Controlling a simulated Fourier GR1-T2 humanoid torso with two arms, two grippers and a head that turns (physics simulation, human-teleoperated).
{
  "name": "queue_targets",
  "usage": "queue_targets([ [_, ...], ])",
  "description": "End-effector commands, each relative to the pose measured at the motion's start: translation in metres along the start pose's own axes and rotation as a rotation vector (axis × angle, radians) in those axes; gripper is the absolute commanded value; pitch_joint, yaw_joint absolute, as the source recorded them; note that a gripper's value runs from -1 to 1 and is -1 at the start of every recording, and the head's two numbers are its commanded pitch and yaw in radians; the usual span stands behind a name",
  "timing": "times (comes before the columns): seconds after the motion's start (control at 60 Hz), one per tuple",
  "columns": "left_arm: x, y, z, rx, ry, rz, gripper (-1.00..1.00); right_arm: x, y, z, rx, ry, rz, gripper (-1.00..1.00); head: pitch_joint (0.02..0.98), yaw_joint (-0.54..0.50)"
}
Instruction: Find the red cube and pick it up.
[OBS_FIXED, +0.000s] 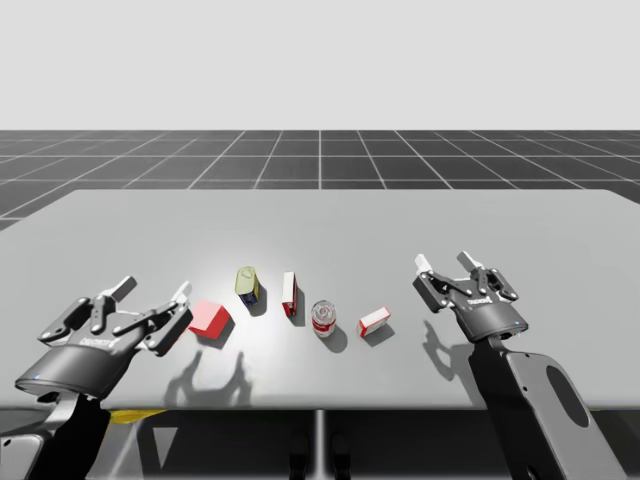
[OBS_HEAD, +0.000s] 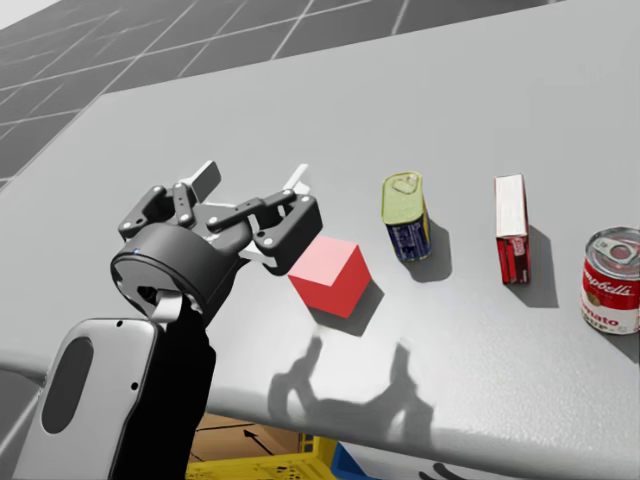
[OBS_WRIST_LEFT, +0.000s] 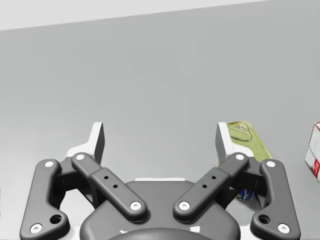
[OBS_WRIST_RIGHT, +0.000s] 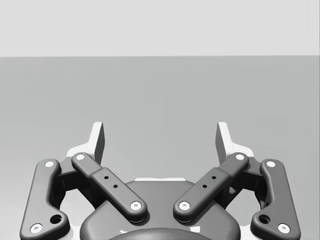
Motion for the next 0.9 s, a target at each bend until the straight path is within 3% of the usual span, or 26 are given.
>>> queue_targets([
  [0.017,-0.015,0.004,0.028,-0.045,0.051,-0.024,-1.0,0.0,-0.001,0.0,-0.001,0.0,-0.003,-1.0,0.843,0.45],
  [0.25,-0.043,0.006,0.048,-0.1,0.135,-0.047,-1.0,0.001,-0.001,0.0,-0.003,-0.002,-0.008,-1.0,0.842,0.45],
  [0.383,-0.059,0.004,0.049,-0.126,0.168,-0.039,-1.0,0.002,-0.002,0.0,-0.003,-0.008,-0.011,-1.0,0.843,0.46],
  [0.683,-0.087,-0.007,0.032,-0.132,0.201,-0.005,-1.0,0.002,-0.003,0.0,-0.004,-0.013,-0.017,-1.0,0.836,0.46],
  [0.9,-0.095,-0.009,0.011,-0.117,0.208,0.021,-1.0,0.003,-0.004,0.0,-0.002,-0.015,-0.019,-1.0,0.836,0.46],
])
